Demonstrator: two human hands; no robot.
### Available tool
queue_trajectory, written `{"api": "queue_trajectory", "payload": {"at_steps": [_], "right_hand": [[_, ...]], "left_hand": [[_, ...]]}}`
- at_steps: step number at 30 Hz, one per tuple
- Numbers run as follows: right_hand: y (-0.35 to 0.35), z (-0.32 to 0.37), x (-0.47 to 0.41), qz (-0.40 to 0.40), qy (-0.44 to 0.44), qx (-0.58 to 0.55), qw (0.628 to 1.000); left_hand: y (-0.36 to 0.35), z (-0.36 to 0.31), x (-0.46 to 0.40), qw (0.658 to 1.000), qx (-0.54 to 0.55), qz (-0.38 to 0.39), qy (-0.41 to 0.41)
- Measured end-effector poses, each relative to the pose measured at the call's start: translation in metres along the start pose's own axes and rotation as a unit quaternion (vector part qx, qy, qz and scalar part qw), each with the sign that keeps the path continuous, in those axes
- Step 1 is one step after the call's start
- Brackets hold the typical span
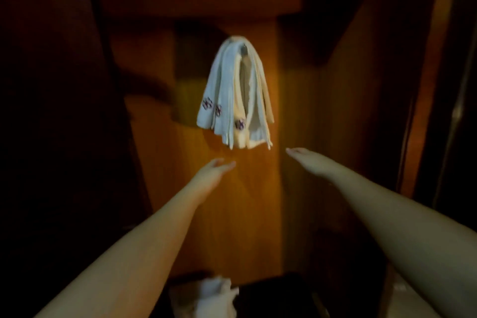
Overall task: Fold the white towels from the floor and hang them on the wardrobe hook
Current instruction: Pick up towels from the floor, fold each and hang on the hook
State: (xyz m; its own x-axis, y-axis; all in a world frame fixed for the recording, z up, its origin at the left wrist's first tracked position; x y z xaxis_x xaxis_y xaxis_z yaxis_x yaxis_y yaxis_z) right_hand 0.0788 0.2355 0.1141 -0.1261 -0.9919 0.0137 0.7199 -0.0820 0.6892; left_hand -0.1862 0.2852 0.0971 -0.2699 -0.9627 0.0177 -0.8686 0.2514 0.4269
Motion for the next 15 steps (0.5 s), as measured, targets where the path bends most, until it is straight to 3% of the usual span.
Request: {"api": "queue_trajectory", "payload": {"at_steps": [4, 8, 15], "right_hand": [[-0.035, -0.055, 0.071, 0.047, -0.011, 0.167, 0.985], [-0.053, -0.115, 0.139, 0.062, 0.003, 0.269, 0.961], [-0.059, -0.259, 0.242, 0.074, -0.071, 0.275, 0.956]], "left_hand": [[-0.045, 0.027, 0.051, 0.987, -0.143, 0.059, -0.046], [-0.109, 0.055, 0.094, 0.963, -0.218, 0.146, -0.067], [-0.250, 0.098, 0.130, 0.905, -0.321, 0.268, -0.083]]}}
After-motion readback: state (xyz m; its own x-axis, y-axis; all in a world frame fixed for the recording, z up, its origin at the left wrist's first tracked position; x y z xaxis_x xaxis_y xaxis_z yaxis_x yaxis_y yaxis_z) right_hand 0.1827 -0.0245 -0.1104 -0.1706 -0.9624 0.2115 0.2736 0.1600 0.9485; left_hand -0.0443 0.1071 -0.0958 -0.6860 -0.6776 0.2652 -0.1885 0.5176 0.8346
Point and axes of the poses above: each hand's wrist, its own x-axis away from the middle knuckle, its own y-axis out of the back of the hand, z = x × y, the point moved 4 cm from there along -x, towards the middle knuckle, and after that the axes turned 5 degrees about z, right-handed, at the moved point
